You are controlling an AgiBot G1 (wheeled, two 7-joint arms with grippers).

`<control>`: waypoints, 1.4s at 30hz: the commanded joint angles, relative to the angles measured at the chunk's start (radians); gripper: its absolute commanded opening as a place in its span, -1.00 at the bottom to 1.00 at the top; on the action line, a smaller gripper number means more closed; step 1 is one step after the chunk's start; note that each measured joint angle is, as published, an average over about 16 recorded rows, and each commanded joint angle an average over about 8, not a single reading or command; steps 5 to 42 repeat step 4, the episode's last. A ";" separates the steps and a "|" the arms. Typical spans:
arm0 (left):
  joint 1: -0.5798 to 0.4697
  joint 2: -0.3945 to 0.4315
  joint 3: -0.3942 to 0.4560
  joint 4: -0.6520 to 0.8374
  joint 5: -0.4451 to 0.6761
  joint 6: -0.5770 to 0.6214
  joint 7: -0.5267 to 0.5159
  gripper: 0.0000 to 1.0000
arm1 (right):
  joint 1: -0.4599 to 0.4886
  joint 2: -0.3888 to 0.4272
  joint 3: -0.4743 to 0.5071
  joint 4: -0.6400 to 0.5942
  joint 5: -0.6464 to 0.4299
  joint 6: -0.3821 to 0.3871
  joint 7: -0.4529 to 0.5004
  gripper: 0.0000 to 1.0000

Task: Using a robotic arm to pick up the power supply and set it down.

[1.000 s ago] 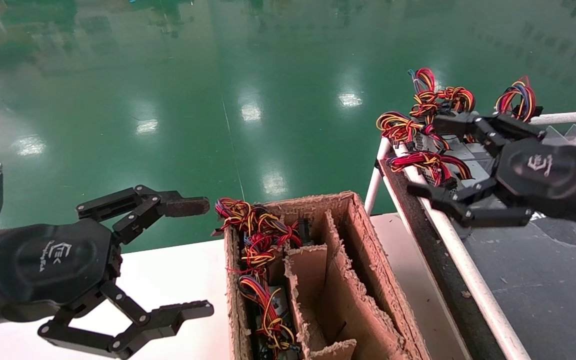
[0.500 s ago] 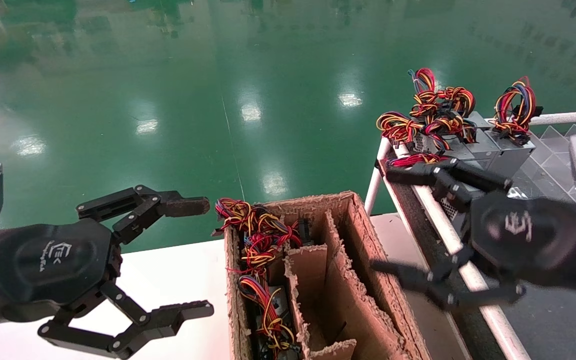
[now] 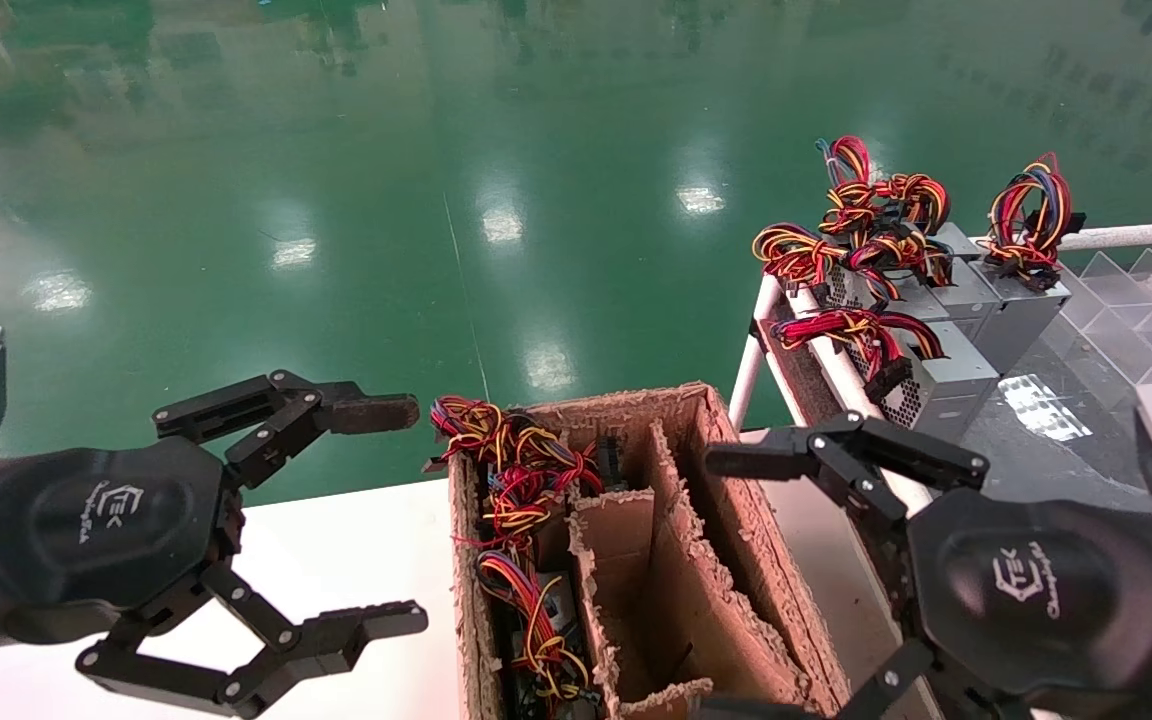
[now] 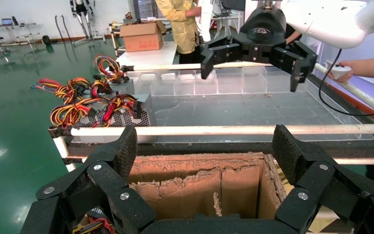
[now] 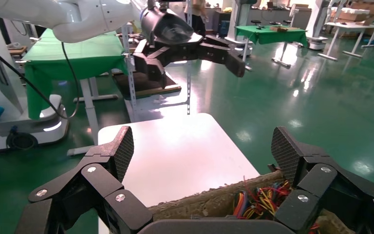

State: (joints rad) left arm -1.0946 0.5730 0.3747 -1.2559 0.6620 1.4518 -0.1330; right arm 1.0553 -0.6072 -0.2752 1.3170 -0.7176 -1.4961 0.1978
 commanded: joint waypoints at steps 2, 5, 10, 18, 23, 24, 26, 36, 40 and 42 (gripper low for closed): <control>0.000 0.000 0.000 0.000 0.000 0.000 0.000 1.00 | -0.002 0.001 0.001 0.002 0.002 0.000 0.000 1.00; 0.000 0.000 0.000 0.000 0.000 0.000 0.000 1.00 | 0.000 0.001 0.001 -0.001 0.002 0.001 -0.001 1.00; 0.000 0.000 0.000 0.000 0.000 0.000 0.000 1.00 | 0.000 0.001 0.001 -0.001 0.002 0.001 -0.001 1.00; 0.000 0.000 0.000 0.000 0.000 0.000 0.000 1.00 | 0.000 0.001 0.001 -0.001 0.002 0.001 -0.001 1.00; 0.000 0.000 0.000 0.000 0.000 0.000 0.000 1.00 | 0.000 0.001 0.001 -0.001 0.002 0.001 -0.001 1.00; 0.000 0.000 0.000 0.000 0.000 0.000 0.000 1.00 | 0.000 0.001 0.001 -0.001 0.002 0.001 -0.001 1.00; 0.000 0.000 0.000 0.000 0.000 0.000 0.000 1.00 | 0.000 0.001 0.001 -0.001 0.002 0.001 -0.001 1.00; 0.000 0.000 0.000 0.000 0.000 0.000 0.000 1.00 | 0.000 0.001 0.001 -0.001 0.002 0.001 -0.001 1.00; 0.000 0.000 0.000 0.000 0.000 0.000 0.000 1.00 | 0.000 0.001 0.001 -0.001 0.002 0.001 -0.001 1.00; 0.000 0.000 0.000 0.000 0.000 0.000 0.000 1.00 | 0.000 0.001 0.001 -0.001 0.002 0.001 -0.001 1.00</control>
